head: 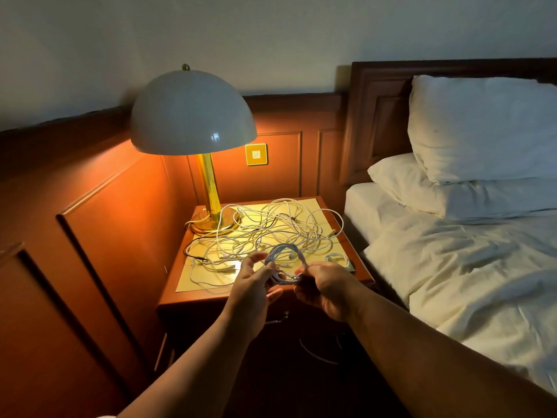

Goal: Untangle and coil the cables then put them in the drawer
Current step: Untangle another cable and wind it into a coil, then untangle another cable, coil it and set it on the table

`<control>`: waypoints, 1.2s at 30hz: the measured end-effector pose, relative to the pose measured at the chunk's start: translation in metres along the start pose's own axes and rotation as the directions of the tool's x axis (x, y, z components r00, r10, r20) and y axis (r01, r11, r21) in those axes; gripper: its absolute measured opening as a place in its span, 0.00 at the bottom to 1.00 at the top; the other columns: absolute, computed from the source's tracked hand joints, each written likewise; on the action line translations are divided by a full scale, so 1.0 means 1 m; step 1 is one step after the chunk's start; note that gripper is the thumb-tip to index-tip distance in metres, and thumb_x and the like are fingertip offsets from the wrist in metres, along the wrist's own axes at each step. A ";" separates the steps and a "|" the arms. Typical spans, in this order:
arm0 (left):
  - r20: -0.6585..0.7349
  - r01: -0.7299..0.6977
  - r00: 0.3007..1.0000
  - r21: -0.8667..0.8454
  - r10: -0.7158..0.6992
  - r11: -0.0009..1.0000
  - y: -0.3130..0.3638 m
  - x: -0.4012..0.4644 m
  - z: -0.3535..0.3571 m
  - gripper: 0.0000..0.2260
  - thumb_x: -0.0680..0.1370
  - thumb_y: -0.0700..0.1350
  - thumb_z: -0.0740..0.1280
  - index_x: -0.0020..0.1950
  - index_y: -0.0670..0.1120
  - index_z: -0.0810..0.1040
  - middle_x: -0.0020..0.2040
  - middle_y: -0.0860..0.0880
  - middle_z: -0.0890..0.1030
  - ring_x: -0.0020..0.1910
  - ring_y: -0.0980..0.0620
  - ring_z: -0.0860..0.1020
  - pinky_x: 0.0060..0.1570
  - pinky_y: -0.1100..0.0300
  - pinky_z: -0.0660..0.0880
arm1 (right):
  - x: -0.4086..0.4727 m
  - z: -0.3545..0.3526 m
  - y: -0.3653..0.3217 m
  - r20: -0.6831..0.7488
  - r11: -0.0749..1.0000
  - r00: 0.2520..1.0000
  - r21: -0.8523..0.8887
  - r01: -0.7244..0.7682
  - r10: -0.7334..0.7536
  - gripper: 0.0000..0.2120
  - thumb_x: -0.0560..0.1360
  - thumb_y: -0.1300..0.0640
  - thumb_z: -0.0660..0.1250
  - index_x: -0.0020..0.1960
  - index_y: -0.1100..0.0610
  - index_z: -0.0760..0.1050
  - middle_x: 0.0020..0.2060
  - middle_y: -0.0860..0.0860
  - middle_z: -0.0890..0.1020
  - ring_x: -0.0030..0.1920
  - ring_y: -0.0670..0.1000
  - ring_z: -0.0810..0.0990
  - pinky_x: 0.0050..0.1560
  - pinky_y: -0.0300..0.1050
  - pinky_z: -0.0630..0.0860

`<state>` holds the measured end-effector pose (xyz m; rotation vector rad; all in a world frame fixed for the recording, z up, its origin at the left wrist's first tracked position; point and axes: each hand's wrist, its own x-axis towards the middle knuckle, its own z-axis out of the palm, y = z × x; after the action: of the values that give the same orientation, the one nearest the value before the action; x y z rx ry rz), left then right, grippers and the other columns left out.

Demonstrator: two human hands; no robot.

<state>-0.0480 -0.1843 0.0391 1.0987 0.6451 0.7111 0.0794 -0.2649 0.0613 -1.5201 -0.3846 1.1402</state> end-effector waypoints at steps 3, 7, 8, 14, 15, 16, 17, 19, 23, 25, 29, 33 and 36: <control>0.011 -0.043 0.999 0.228 0.042 0.973 0.003 0.002 -0.002 0.13 0.80 0.35 0.63 0.61 0.48 0.68 0.49 0.40 0.80 0.45 0.48 0.81 0.43 0.63 0.76 | 0.003 -0.004 -0.004 -0.002 1.000 1.000 0.022 0.014 -0.014 0.10 0.82 0.59 0.60 0.53 0.63 0.78 0.49 0.60 0.78 0.47 0.55 0.78 0.40 0.45 0.79; 0.012 -0.118 0.992 0.453 0.126 0.884 -0.002 0.007 -0.005 0.17 0.80 0.38 0.65 0.67 0.47 0.65 0.49 0.35 0.80 0.46 0.45 0.80 0.43 0.64 0.74 | 0.009 -0.008 -0.002 0.016 1.000 1.000 -0.008 0.007 -0.007 0.09 0.82 0.59 0.62 0.57 0.62 0.77 0.52 0.60 0.78 0.48 0.55 0.78 0.40 0.44 0.79; 0.013 -0.134 0.989 0.490 0.146 0.861 -0.005 0.009 -0.006 0.18 0.80 0.39 0.67 0.67 0.47 0.66 0.48 0.36 0.81 0.45 0.44 0.79 0.43 0.62 0.74 | 0.011 -0.008 -0.001 0.025 1.000 1.000 -0.010 0.004 -0.003 0.09 0.81 0.58 0.63 0.57 0.61 0.76 0.51 0.60 0.78 0.49 0.55 0.78 0.42 0.45 0.80; -0.069 -0.076 0.993 0.291 0.100 0.954 -0.013 0.023 0.001 0.09 0.81 0.44 0.65 0.60 0.44 0.74 0.49 0.41 0.82 0.41 0.56 0.83 0.37 0.64 0.77 | 0.033 -0.015 0.012 0.062 0.992 0.995 -0.089 0.087 -0.081 0.11 0.77 0.64 0.68 0.59 0.58 0.74 0.56 0.59 0.80 0.59 0.59 0.79 0.57 0.51 0.78; -0.088 -0.012 0.996 0.168 0.027 0.986 -0.015 0.028 0.002 0.09 0.82 0.45 0.63 0.59 0.43 0.76 0.50 0.42 0.83 0.44 0.54 0.83 0.39 0.61 0.76 | 0.038 -0.018 0.013 0.055 0.991 0.995 -0.103 0.091 -0.085 0.11 0.77 0.65 0.67 0.59 0.58 0.74 0.56 0.59 0.81 0.59 0.59 0.79 0.58 0.51 0.78; -0.098 0.057 0.994 0.069 -0.050 0.996 -0.016 0.034 0.003 0.10 0.82 0.46 0.62 0.59 0.43 0.77 0.51 0.43 0.83 0.47 0.50 0.82 0.42 0.58 0.75 | 0.043 -0.020 0.014 0.052 0.989 0.995 -0.116 0.094 -0.089 0.10 0.77 0.65 0.67 0.57 0.57 0.75 0.55 0.59 0.81 0.59 0.59 0.80 0.59 0.52 0.77; -0.092 0.120 0.989 0.003 -0.119 0.993 -0.017 0.038 0.002 0.10 0.82 0.45 0.62 0.58 0.42 0.78 0.50 0.43 0.83 0.47 0.49 0.80 0.43 0.56 0.73 | 0.046 -0.021 0.014 0.043 0.987 0.995 -0.128 0.100 -0.095 0.09 0.77 0.66 0.67 0.56 0.57 0.75 0.54 0.58 0.81 0.58 0.58 0.80 0.58 0.51 0.77; -0.041 0.220 0.974 -0.064 -0.223 0.973 -0.022 0.050 0.003 0.12 0.80 0.45 0.64 0.58 0.38 0.79 0.46 0.43 0.81 0.45 0.49 0.77 0.44 0.57 0.72 | 0.057 -0.026 0.014 0.000 0.987 0.995 -0.127 0.101 -0.102 0.08 0.77 0.66 0.67 0.54 0.57 0.76 0.53 0.58 0.81 0.53 0.55 0.80 0.55 0.50 0.78; -0.084 0.231 0.969 -0.022 -0.232 0.973 -0.032 0.071 0.013 0.14 0.81 0.47 0.65 0.53 0.36 0.81 0.41 0.44 0.82 0.43 0.50 0.78 0.42 0.59 0.75 | 0.077 -0.039 0.015 -0.061 0.989 0.994 -0.126 0.080 -0.088 0.09 0.76 0.62 0.70 0.56 0.59 0.76 0.49 0.55 0.81 0.47 0.51 0.79 0.45 0.44 0.76; -0.146 0.182 0.975 0.092 -0.167 0.979 -0.040 0.082 0.019 0.15 0.82 0.48 0.64 0.47 0.37 0.82 0.37 0.46 0.83 0.40 0.51 0.79 0.41 0.59 0.75 | 0.085 -0.044 0.016 -0.071 0.966 0.991 -0.241 0.096 -0.117 0.10 0.77 0.59 0.70 0.57 0.58 0.76 0.49 0.54 0.81 0.47 0.51 0.80 0.45 0.43 0.78; -0.244 0.116 0.968 0.228 -0.058 0.967 -0.058 0.103 0.030 0.15 0.82 0.50 0.62 0.46 0.40 0.81 0.36 0.48 0.82 0.30 0.55 0.81 0.33 0.60 0.74 | 0.101 -0.051 0.013 -0.050 0.812 0.985 -0.573 0.108 -0.166 0.08 0.78 0.53 0.68 0.55 0.54 0.76 0.46 0.53 0.81 0.47 0.51 0.81 0.53 0.49 0.81; -0.244 0.104 0.969 0.267 -0.038 0.958 -0.073 0.119 0.034 0.14 0.83 0.49 0.61 0.47 0.41 0.79 0.37 0.44 0.81 0.34 0.48 0.81 0.31 0.60 0.75 | 0.119 -0.058 0.009 -0.035 0.724 0.993 -0.688 0.057 -0.112 0.12 0.77 0.51 0.69 0.56 0.56 0.76 0.48 0.55 0.82 0.47 0.52 0.80 0.55 0.51 0.80; -0.193 0.127 0.979 0.313 -0.068 0.941 -0.079 0.132 0.032 0.15 0.82 0.49 0.62 0.43 0.41 0.80 0.37 0.42 0.82 0.38 0.41 0.81 0.39 0.48 0.79 | 0.131 -0.065 0.008 -0.065 0.697 0.992 -0.716 0.028 -0.106 0.12 0.76 0.50 0.71 0.54 0.57 0.78 0.48 0.56 0.83 0.47 0.53 0.81 0.55 0.54 0.80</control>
<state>0.0723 -0.1218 -0.0401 1.3023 0.9918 0.6354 0.1924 -0.2048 -0.0107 -2.2137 -0.8862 0.8758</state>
